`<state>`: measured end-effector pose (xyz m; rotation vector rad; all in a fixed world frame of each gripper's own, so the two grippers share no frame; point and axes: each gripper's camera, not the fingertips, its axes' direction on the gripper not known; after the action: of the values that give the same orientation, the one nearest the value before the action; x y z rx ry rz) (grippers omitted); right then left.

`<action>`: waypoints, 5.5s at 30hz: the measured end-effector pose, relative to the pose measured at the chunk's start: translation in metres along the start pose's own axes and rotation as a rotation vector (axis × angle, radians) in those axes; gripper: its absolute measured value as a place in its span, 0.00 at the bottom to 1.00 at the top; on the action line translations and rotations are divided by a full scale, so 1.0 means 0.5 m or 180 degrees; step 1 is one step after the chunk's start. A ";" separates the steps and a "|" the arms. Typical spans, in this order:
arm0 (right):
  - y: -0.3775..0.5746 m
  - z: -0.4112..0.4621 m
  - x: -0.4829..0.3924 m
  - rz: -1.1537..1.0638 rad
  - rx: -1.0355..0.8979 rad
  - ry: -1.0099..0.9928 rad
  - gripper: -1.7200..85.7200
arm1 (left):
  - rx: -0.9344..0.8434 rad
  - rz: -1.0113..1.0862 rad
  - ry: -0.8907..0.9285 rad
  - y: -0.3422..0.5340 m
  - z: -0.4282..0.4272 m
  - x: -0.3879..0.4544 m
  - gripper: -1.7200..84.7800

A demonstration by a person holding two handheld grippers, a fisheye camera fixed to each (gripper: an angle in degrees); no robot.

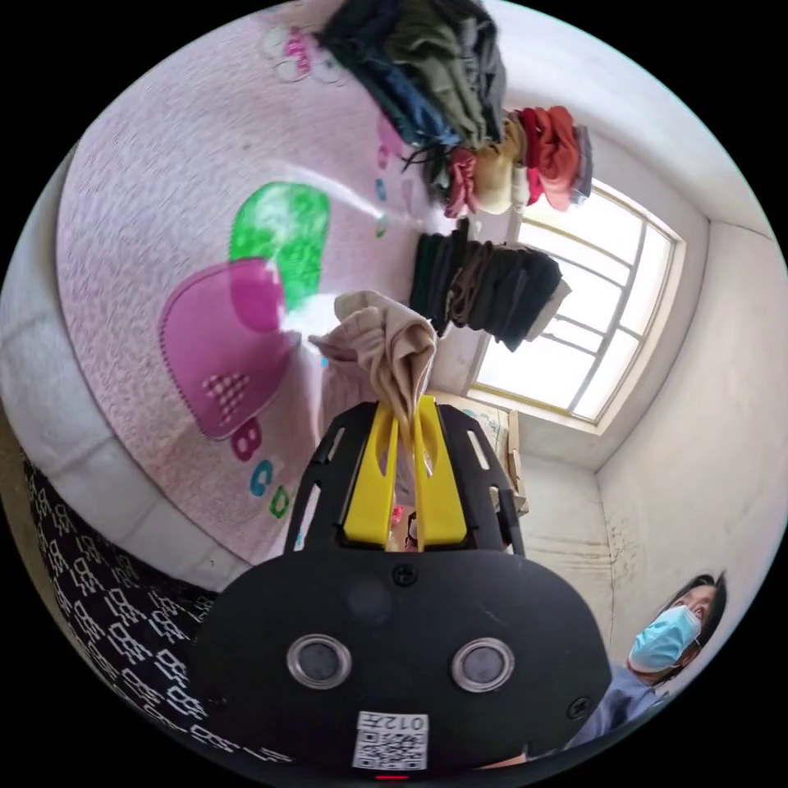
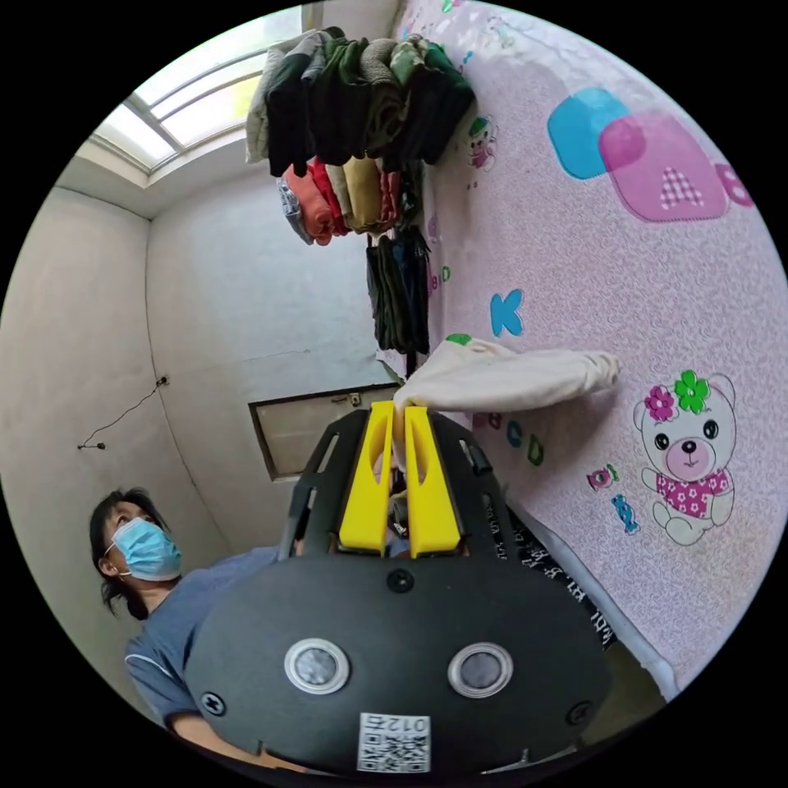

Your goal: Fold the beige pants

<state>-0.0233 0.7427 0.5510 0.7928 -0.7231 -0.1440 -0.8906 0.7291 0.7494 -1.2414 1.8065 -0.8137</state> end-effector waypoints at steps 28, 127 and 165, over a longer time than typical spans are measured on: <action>-1.207 1.713 -0.577 -0.2165 -0.3330 0.2662 0.04 | 0.1851 0.0213 0.0332 -0.168 -0.392 0.377 0.06; -1.040 1.635 -0.661 -0.3114 -0.1249 0.3456 0.02 | 0.0341 0.2381 -0.3620 0.279 0.061 0.690 0.02; -1.109 1.816 -0.825 -0.3181 -0.1236 0.3355 0.02 | 0.0817 0.2203 -0.3702 0.304 -0.050 0.799 0.02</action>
<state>-0.8379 -0.0375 0.3790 0.6660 0.7272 -0.6781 -1.0664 0.4016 0.5373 -0.5821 0.9654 0.1174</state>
